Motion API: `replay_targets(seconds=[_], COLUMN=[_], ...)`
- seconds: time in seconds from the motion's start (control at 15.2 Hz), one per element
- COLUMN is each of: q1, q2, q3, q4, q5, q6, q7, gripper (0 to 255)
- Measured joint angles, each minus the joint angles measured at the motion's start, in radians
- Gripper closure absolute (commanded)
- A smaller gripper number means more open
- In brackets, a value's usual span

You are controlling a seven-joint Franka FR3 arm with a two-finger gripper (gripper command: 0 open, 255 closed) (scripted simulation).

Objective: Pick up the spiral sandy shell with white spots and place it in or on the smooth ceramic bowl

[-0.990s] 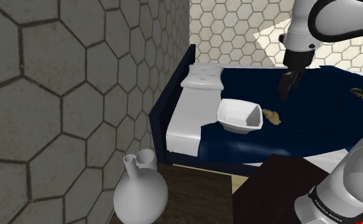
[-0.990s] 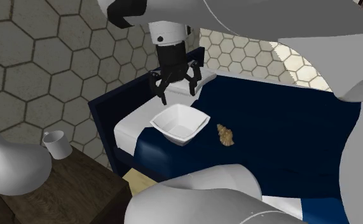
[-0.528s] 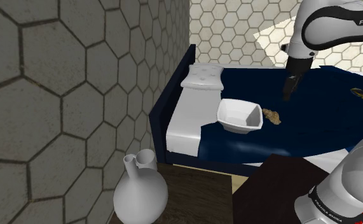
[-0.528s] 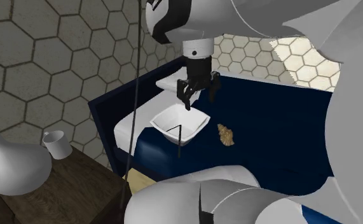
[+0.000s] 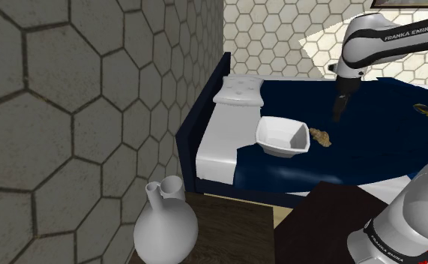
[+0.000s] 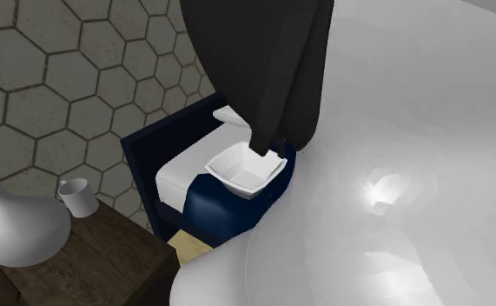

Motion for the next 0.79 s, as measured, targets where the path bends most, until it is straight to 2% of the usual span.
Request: replay_targets(seconds=[0.2,0.4,0.59,0.79], q1=[0.007,0.02,0.026,0.001], q2=[0.114,0.249,0.406,0.56], q3=[-0.084,-0.159,-0.214,-0.241], q4=[0.036,0.095,0.178,0.253], q5=[0.023,0.08,0.175,0.281], q6=[0.064,0.115,0.144,0.163], q7=[-0.109,-0.229,-0.363,-0.503], gripper=[0,0,0,0])
